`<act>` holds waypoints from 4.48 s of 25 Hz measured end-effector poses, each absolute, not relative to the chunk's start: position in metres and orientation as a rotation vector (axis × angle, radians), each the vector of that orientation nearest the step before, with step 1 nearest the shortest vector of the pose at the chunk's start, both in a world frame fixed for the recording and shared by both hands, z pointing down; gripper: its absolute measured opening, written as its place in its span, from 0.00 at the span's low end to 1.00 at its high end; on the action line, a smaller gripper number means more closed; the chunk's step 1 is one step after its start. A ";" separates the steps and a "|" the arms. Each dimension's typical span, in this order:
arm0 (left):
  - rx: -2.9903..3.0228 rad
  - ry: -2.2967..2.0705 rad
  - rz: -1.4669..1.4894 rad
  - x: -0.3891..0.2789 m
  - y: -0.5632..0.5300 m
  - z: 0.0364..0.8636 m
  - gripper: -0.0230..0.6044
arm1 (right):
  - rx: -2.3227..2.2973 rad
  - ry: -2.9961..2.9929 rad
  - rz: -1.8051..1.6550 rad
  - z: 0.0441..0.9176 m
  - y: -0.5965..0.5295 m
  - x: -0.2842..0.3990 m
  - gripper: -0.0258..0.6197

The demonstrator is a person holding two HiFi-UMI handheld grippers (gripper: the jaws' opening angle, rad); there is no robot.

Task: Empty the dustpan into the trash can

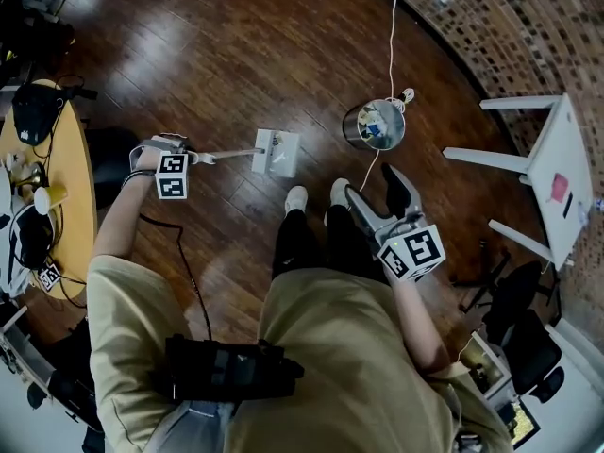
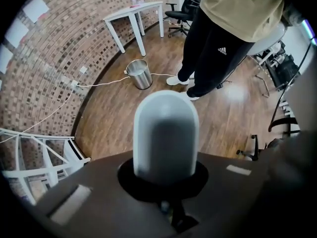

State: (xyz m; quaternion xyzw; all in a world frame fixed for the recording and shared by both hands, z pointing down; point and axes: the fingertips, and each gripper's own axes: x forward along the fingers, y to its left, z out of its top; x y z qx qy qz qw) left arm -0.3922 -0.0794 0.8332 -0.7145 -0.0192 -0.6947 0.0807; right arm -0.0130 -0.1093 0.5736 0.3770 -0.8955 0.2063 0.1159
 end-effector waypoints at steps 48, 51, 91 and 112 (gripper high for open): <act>-2.512 0.576 -2.054 -0.170 -0.188 0.397 0.04 | 1.559 -2.846 0.663 0.463 -0.124 0.159 0.56; -2.526 0.535 -2.038 -0.140 -0.194 0.399 0.04 | 1.650 -2.818 0.673 0.463 -0.120 0.187 0.55; -2.521 0.363 -2.363 0.198 -0.368 0.494 0.04 | 2.208 -2.541 0.814 0.497 -0.068 0.343 0.49; -2.114 0.236 -2.635 0.386 -0.433 0.533 0.04 | 2.207 -2.490 0.909 0.520 -0.079 0.407 0.49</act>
